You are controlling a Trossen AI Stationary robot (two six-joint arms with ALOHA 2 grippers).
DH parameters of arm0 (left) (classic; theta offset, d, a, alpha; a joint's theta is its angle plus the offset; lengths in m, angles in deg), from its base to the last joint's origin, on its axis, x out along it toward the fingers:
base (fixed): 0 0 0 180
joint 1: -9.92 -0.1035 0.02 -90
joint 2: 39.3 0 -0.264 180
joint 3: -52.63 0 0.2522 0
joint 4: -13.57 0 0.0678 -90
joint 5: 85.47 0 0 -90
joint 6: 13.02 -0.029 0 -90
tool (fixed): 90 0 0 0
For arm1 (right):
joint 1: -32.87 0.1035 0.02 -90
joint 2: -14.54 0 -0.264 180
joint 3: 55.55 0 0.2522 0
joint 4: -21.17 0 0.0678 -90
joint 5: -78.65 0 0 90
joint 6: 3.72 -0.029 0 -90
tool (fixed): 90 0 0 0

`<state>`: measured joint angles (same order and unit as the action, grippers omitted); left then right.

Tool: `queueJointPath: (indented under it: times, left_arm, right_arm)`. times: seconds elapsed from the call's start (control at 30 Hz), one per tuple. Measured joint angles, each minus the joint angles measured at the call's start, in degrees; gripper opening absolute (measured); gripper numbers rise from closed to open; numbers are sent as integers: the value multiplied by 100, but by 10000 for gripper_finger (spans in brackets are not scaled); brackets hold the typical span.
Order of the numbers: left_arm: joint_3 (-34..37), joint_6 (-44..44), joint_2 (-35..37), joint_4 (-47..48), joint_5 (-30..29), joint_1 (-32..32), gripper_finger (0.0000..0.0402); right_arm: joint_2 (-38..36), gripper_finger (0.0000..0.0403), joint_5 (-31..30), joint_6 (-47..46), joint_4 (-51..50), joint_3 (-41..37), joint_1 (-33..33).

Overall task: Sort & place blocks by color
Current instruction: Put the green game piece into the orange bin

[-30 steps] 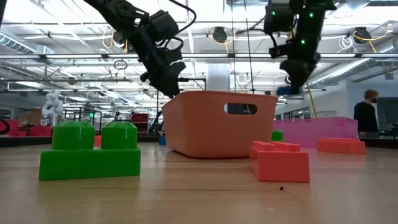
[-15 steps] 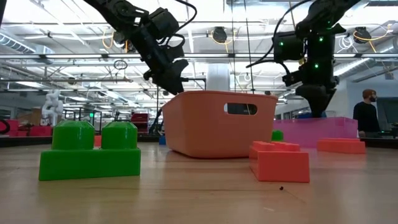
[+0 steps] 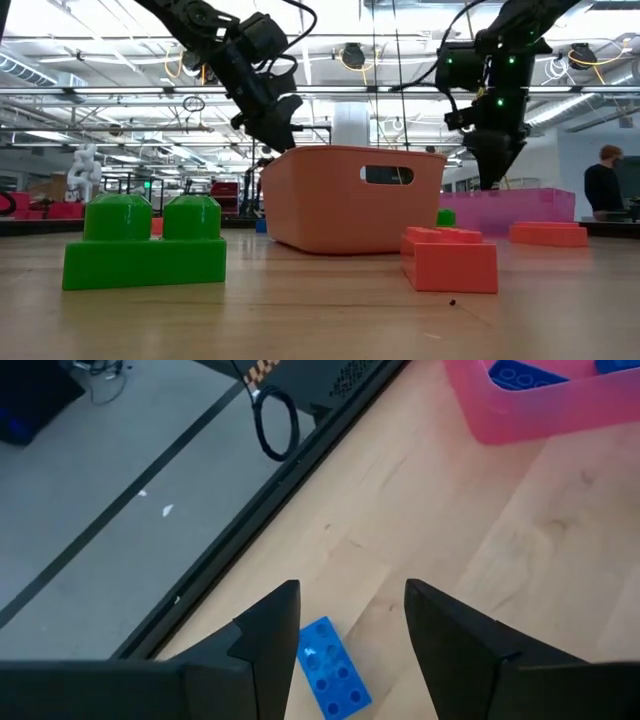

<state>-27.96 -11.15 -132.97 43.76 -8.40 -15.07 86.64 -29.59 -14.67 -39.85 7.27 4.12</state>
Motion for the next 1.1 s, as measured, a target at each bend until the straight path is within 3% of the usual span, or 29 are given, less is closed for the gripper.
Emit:
queueJointPath:
  times: [0.2,0.4,0.6,0.77,1.1]
  left_arm:
    - [0,-253,2,121,-3,-7,182]
    - [0,-175,2,83,15,0,182]
    - [0,-292,4,-811,807,88,182]
    - [0,-481,4,-1118,1402,118,182]
    - [1,-678,185,-1158,1941,48,182]
  right_arm:
    - [-201,297,1101,1358,376,2,425]
    - [-197,285,1105,1660,637,2,1133]
    - [-19,280,1095,2360,889,2,1701]
    - [303,280,1082,2910,1089,2,1856]
    - [1291,280,1089,3260,1549,7,1993]
